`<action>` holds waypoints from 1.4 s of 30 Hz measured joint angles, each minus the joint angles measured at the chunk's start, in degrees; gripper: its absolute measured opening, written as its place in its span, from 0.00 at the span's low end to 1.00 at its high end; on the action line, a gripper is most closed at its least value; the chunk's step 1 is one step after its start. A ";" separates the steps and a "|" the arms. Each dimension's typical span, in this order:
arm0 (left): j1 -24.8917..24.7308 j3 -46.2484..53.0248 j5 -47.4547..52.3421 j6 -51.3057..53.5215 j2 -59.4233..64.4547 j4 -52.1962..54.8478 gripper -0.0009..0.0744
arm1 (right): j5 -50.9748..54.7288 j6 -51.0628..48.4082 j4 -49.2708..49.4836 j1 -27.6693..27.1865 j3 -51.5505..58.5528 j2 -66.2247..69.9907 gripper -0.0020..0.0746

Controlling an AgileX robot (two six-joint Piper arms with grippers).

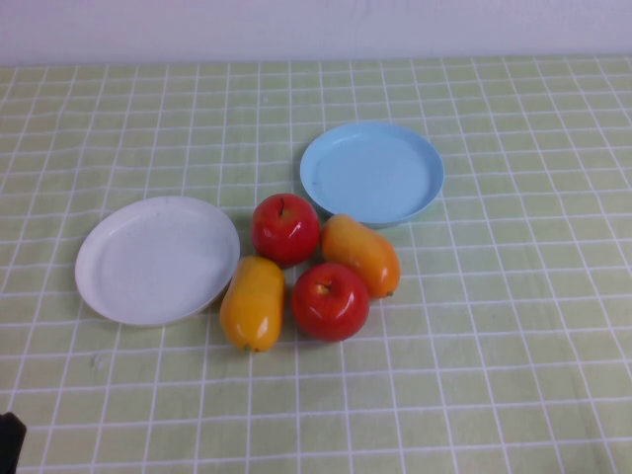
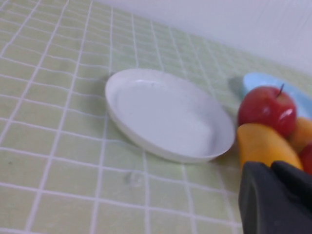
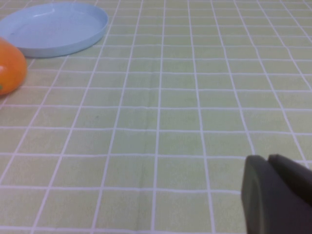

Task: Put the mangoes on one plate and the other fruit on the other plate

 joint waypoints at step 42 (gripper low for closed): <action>-2.65 -47.01 32.43 27.24 62.07 -11.04 0.01 | 0.00 0.00 0.00 0.00 0.00 0.00 0.00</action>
